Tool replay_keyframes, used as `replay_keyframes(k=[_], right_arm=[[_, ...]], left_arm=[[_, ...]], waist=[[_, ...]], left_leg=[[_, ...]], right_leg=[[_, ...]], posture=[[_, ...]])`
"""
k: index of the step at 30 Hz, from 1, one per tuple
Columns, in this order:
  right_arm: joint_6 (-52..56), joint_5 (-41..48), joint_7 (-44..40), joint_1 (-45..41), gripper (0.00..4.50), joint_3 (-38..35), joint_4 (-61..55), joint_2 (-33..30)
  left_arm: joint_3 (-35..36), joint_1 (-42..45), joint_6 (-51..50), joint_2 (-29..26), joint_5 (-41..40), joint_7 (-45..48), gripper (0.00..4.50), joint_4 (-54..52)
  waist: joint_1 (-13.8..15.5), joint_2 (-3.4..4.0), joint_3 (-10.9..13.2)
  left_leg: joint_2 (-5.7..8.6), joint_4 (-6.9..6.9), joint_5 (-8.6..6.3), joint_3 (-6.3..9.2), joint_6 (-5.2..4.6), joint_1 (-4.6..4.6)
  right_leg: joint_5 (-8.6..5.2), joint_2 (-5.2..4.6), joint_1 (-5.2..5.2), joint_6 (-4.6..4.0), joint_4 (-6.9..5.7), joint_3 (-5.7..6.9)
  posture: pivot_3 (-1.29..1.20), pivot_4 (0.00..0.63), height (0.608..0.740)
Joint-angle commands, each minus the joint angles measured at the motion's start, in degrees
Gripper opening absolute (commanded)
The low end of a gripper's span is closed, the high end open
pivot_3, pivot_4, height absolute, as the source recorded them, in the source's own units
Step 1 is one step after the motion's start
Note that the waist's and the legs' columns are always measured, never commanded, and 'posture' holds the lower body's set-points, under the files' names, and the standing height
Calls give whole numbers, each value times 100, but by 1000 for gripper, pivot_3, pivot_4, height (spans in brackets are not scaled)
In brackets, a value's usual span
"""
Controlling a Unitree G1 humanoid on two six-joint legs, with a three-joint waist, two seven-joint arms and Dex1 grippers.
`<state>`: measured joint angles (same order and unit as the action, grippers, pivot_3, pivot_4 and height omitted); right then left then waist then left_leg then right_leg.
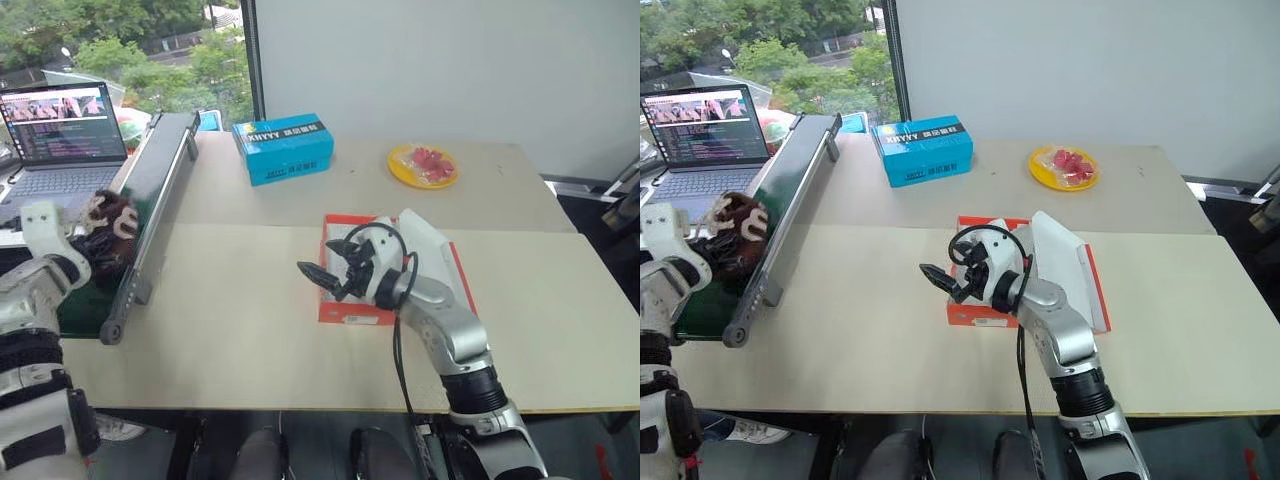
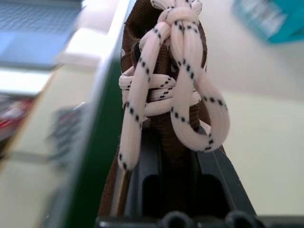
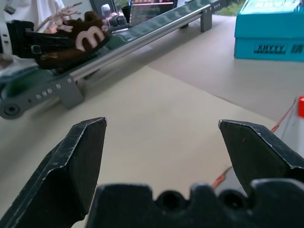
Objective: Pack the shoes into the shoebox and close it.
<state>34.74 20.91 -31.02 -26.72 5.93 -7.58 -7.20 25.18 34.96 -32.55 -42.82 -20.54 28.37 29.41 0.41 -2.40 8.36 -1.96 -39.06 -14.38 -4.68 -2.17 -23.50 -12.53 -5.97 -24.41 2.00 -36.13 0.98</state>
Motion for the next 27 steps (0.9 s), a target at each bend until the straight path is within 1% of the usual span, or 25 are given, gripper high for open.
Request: replay_keyframes(k=[1,4,7,12,16,19,23,27], right_arm=[[677,864,541,-505,4500,-801,-340,338],[1182,1689,1056,-960,4500,-1458,-276,760],[1562,2413,1611,-1325,4500,-1992,-172,1114],[1835,2992,2188,-1563,4500,-2279,-89,1283],[1853,3408,2610,-1636,4500,-2426,-60,1374],[1761,3604,2848,-1625,4500,-2476,-34,1336],[1570,3901,3161,-1651,4500,-2727,107,1323],[1464,3978,3243,-1660,4500,-2758,222,1234]], left_arm=[[97,259,-749,437,-750,-316,177,-1810],[-106,243,-1251,1101,-1154,-653,177,-2768],[-496,297,-1519,1633,-1320,-846,177,-3355],[-1034,637,-1704,2437,-1460,-1106,177,-3641],[-1440,796,-1680,2669,-1390,-1022,177,-3687],[-1645,1038,-1792,2925,-1538,-1013,177,-3772],[-1718,1129,-2060,3120,-1654,-1142,177,-3985],[-1825,1180,-2413,3251,-1761,-1306,177,-4253]], waist=[[-15,-1,2],[-54,-1,2],[-96,-1,2],[-121,0,2],[-153,7,7],[-160,15,11],[-153,17,13],[-142,20,14]], left_leg=[[0,0,0,2,0,-7],[2,-3,0,3,-1,-13],[2,2,-1,5,-1,-9],[6,2,0,3,-2,-11],[12,3,0,0,-3,-10],[9,3,0,-1,-3,-8],[8,2,0,-1,-4,-11],[7,2,0,0,-4,-13]], right_leg=[[6,-1,-3,5,-3,-1],[13,-5,-7,12,1,-9],[13,-2,-6,12,0,-9],[14,0,-6,11,4,-11],[14,9,-7,11,5,-17],[14,18,-8,11,6,-23],[14,20,-7,11,11,-26],[14,21,-7,11,12,-26]], posture=[[0,150,740],[0,150,740],[0,150,740],[0,150,740],[0,150,740],[0,150,740],[0,150,740],[0,150,740]])
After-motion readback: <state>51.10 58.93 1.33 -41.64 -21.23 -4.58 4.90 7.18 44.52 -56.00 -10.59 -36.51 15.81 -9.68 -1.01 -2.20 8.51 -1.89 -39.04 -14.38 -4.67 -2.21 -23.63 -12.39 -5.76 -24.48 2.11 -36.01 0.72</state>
